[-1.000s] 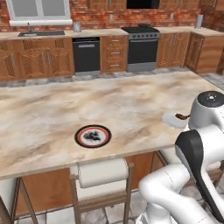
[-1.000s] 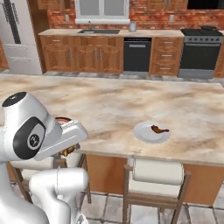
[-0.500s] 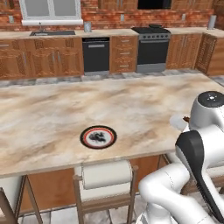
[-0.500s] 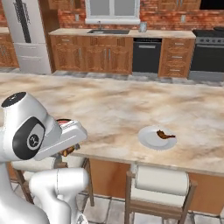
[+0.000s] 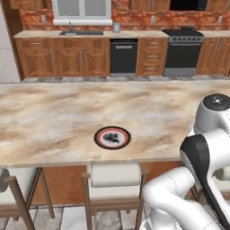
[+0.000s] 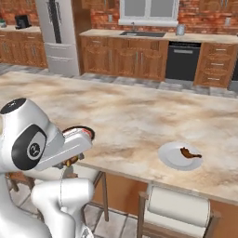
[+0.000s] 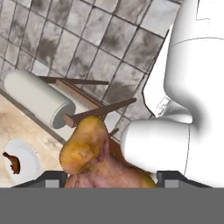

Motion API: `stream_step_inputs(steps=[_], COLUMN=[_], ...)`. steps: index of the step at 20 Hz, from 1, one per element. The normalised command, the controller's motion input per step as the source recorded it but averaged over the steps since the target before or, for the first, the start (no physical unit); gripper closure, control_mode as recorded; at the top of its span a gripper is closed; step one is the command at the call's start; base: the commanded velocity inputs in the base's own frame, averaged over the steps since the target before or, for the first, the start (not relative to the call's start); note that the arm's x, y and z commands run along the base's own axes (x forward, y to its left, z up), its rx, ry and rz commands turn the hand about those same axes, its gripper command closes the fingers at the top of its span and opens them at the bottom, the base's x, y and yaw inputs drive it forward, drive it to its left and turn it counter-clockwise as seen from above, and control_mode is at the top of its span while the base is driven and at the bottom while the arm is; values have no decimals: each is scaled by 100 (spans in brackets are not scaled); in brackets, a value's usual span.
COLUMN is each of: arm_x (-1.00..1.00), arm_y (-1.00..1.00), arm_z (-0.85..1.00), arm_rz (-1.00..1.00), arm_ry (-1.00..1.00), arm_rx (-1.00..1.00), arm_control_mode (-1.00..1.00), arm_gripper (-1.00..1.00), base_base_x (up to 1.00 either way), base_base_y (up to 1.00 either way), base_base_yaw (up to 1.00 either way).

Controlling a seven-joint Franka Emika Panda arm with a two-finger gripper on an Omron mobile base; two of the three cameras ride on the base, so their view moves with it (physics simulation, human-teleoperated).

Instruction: Take the chicken drumsticks from the pan and place one on each plate on the dining counter.

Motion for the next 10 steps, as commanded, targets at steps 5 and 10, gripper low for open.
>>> stream_step_inputs(steps=[5,10], arm_x=[0,64], arm_y=[0,0], arm_z=[0,-43], arm_rz=[0,22], arm_ry=[0,-5], arm_rx=[0,-3], arm_control_mode=[100,-100], arm_gripper=[100,100], base_base_x=[53,13], base_base_y=[0,0], base_base_yaw=[40,8])
